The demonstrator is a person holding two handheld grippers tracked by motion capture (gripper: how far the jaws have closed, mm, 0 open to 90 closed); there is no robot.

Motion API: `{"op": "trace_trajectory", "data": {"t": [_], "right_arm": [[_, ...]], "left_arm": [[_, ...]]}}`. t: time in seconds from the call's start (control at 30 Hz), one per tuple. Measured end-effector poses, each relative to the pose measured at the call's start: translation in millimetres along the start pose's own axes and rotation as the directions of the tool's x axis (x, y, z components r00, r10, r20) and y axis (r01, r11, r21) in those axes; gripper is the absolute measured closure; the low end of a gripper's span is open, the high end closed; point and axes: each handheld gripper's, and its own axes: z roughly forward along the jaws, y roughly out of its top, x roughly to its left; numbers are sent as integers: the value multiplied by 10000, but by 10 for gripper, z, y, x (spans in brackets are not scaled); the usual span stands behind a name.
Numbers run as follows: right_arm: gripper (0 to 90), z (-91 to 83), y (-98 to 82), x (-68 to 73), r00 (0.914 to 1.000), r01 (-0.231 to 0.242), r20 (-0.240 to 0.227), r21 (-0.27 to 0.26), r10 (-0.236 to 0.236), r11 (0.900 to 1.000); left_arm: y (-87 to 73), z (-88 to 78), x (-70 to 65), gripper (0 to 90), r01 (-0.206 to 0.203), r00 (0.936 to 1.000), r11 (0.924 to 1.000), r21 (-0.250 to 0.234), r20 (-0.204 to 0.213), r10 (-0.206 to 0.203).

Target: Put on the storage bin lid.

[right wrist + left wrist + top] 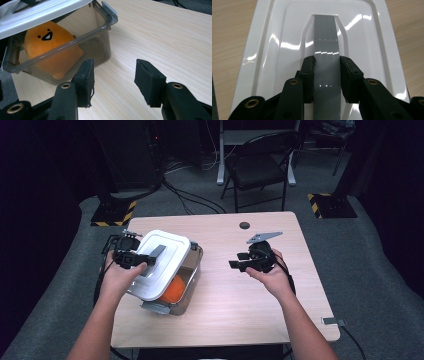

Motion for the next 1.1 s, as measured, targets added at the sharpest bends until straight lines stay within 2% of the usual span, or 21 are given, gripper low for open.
{"op": "trace_trajectory", "data": {"t": [0.57,0.63,0.83,0.97,1.0,1.1], "right_arm": [[491,-29,-27,-45,9999,-156,7,-36,156,9999],[491,-24,-37,-57,9998,-180,17,-36,180,9998],[491,-46,-45,-66,9998,-201,-70,-79,200,9998],[491,-56,-54,-101,9995,-305,-82,-100,304,9995],[491,-58,-57,-117,9995,-301,-89,-90,300,9995],[491,-64,-60,-145,9995,-314,-89,-154,312,9994]], "left_arm": [[44,197,-180,662,-36,9999,9998,209,165,33],[54,227,-201,662,-143,9997,9992,365,181,136],[66,308,-270,662,-140,9999,9991,412,89,136],[55,333,-275,662,-272,9996,9976,637,-50,276],[50,339,-280,662,-166,9998,9979,631,-96,173],[42,359,-287,662,-226,9997,9977,646,-123,234]]}}
